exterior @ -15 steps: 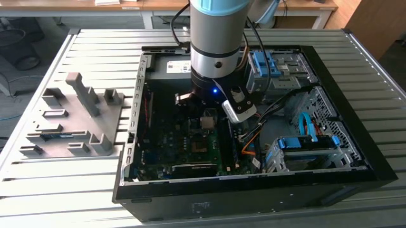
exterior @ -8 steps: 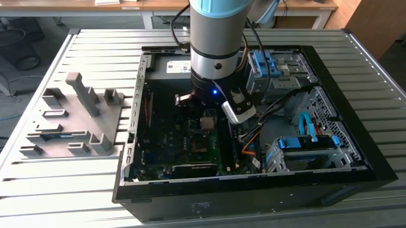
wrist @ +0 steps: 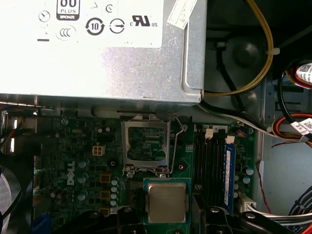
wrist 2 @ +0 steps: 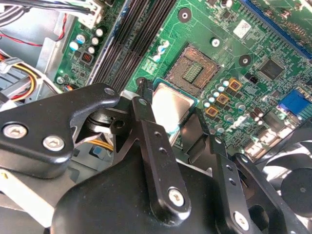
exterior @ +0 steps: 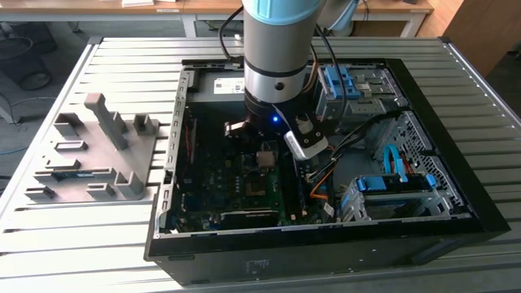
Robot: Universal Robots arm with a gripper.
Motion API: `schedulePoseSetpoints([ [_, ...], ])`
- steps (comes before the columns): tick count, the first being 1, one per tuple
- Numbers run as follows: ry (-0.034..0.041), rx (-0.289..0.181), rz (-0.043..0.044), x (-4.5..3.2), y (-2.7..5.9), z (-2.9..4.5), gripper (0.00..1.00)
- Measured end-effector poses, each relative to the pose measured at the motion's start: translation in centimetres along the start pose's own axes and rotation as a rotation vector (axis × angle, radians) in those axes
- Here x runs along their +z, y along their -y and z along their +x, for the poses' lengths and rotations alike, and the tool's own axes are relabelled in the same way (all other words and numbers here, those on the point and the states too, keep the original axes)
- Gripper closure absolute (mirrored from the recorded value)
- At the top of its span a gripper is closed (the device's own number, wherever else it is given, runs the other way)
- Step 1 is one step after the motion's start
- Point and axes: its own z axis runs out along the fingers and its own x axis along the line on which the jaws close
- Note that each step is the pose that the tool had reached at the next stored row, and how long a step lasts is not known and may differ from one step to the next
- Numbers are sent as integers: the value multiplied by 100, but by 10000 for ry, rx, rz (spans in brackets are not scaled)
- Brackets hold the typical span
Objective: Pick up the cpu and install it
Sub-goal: 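Place the cpu into insertion slot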
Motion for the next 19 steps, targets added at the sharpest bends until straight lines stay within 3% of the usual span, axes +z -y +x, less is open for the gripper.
schedulePoseSetpoints([
  [11,0,2,0,44,0,12,53],
  [19,-2,1,38,55,67,49,53],
])
